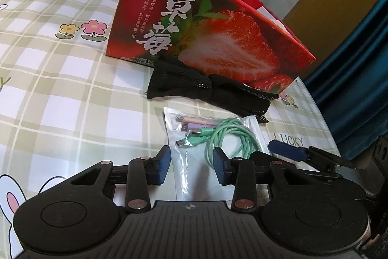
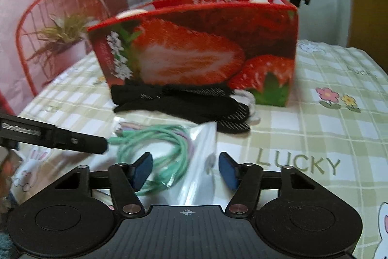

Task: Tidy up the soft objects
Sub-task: 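Close the left gripper on the cable bag while the right gripper pinches its edge, then lift the cable bag with both grippers and carry it over the box, then lower the cable bag into the box and open both grippers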

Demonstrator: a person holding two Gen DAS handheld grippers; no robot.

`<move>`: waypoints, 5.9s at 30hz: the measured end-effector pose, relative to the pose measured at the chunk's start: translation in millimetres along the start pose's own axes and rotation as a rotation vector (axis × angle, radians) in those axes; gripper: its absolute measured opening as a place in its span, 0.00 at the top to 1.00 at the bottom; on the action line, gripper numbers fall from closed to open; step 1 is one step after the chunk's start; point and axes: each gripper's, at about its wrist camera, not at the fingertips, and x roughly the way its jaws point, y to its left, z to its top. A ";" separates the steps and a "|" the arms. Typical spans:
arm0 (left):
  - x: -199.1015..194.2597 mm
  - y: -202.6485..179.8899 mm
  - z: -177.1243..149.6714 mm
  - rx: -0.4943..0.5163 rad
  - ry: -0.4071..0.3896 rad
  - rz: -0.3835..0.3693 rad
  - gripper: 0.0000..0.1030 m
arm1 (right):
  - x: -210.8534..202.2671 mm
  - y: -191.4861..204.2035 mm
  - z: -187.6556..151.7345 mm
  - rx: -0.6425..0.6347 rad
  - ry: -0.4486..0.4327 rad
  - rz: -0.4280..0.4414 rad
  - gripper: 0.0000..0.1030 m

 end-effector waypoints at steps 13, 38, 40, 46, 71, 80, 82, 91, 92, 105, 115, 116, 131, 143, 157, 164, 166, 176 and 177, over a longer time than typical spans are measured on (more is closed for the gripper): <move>3.1 -7.0 -3.0 0.028 0.009 -0.023 0.56 | 1.9 6.7 -3.9 0.009 0.007 0.077 0.63; -0.1 -6.3 -2.6 0.010 -0.029 0.039 0.54 | 1.3 5.2 -6.5 -0.001 -0.010 0.099 0.75; 0.2 -6.3 -2.4 0.012 -0.029 0.038 0.52 | 1.3 4.7 -6.7 0.004 -0.010 0.100 0.75; 2.1 -5.6 -3.7 0.003 -0.023 -0.019 0.41 | -0.1 6.9 -7.4 0.013 -0.005 0.131 0.75; -8.8 -7.9 -3.5 0.011 -0.056 -0.071 0.41 | -14.4 2.3 -4.1 0.017 -0.090 0.110 0.94; -11.7 -12.5 -3.1 0.043 -0.069 -0.067 0.41 | -19.0 1.8 -3.2 0.019 -0.123 0.113 0.94; -12.2 -13.4 -3.0 0.047 -0.073 -0.068 0.41 | -19.4 2.4 -3.4 0.020 -0.128 0.111 0.94; -17.0 -14.0 -2.4 0.064 -0.091 -0.079 0.41 | -24.9 2.3 -2.9 0.021 -0.155 0.110 0.94; -17.8 -14.8 -2.2 0.067 -0.094 -0.081 0.41 | -26.0 1.8 -2.4 0.021 -0.160 0.110 0.94; -44.1 -35.9 13.6 0.172 -0.181 -0.123 0.41 | -48.0 -2.0 19.3 0.015 -0.273 0.113 0.94; -54.7 -47.8 39.5 0.188 -0.234 -0.159 0.41 | -62.4 -2.1 45.2 -0.015 -0.356 0.116 0.94; -55.6 -49.3 42.1 0.191 -0.240 -0.161 0.41 | -63.8 -2.0 48.3 -0.020 -0.364 0.116 0.94; -50.6 -58.0 101.5 0.192 -0.365 -0.184 0.41 | -56.8 0.5 107.8 -0.107 -0.458 0.081 0.94; -0.4 -60.2 166.4 0.209 -0.360 -0.158 0.41 | 12.5 -16.1 170.4 -0.116 -0.434 -0.024 0.95; 34.2 -61.7 172.8 0.278 -0.256 -0.020 0.36 | 70.0 -12.8 178.1 -0.136 -0.277 -0.086 0.99; 12.2 -67.8 165.1 0.355 -0.305 0.139 0.07 | 53.0 -21.3 166.6 -0.118 -0.282 -0.105 0.79; 4.7 -70.5 161.6 0.374 -0.319 0.186 0.03 | 43.9 -25.0 161.6 -0.115 -0.289 -0.101 0.72; -32.4 -64.3 121.6 0.375 -0.342 0.252 0.01 | -0.3 -28.0 118.6 -0.101 -0.366 -0.063 0.51; -34.9 -64.0 115.7 0.373 -0.345 0.250 0.01 | -5.0 -28.5 113.3 -0.090 -0.379 -0.061 0.50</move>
